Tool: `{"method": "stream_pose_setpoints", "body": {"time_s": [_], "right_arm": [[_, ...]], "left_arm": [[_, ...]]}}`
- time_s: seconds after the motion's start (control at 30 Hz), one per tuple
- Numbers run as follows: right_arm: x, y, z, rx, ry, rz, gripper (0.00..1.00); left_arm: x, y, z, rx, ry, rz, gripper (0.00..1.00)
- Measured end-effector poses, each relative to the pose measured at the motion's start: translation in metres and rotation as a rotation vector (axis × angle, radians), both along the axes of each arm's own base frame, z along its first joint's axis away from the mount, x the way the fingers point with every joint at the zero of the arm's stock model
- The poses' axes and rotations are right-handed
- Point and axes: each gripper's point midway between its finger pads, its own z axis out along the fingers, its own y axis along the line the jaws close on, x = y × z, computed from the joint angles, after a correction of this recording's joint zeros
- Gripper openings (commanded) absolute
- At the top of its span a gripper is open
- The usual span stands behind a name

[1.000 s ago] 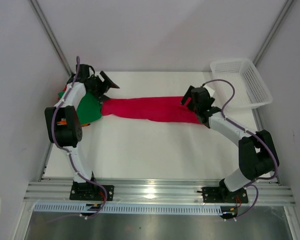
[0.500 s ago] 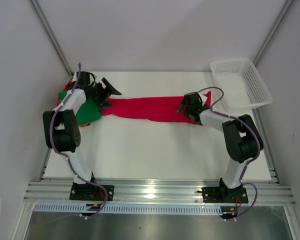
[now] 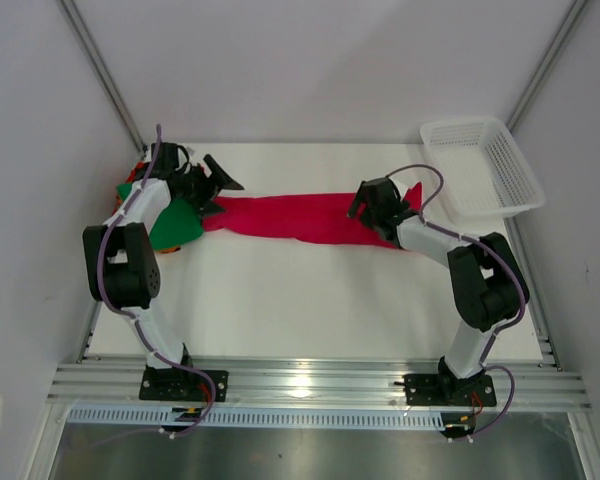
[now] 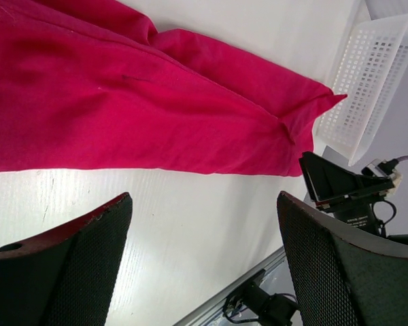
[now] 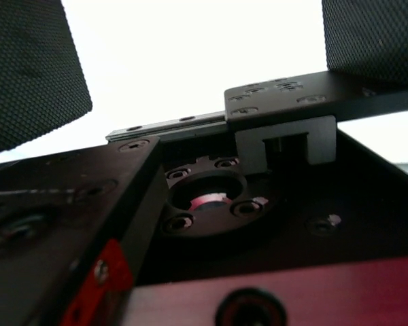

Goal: Fold and stack the t-shirts
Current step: Fold the other side of the tshirt into a rectangle

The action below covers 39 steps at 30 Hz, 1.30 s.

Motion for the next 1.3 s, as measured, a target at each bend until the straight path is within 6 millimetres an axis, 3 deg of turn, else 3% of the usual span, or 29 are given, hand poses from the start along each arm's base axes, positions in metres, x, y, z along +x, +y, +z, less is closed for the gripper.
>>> {"method": "stream_pose_setpoints", "body": {"time_s": [0.2,0.33,0.6,0.93,1.3], "right_arm": [[0.016,0.014,0.029,0.034,-0.071,0.021,0.92],[0.027,0.021,0.037,0.053,-0.099,0.028,0.92],[0.038,0.046,0.014,0.117,-0.09,0.107,0.9],[0.059,0.106,0.01,0.285,-0.091,0.246,0.9],[0.048,0.135,0.007,0.36,-0.064,0.304,0.9]], "left_arm": [[-0.001,-0.003,0.002,-0.014,-0.003,-0.012,0.89],[-0.002,-0.003,0.002,-0.014,-0.003,-0.012,0.89],[-0.013,-0.014,0.007,-0.049,-0.01,-0.031,0.89],[-0.028,-0.034,0.043,-0.081,-0.102,-0.085,0.9],[-0.033,-0.035,0.046,-0.087,-0.092,-0.088,0.91]]}}
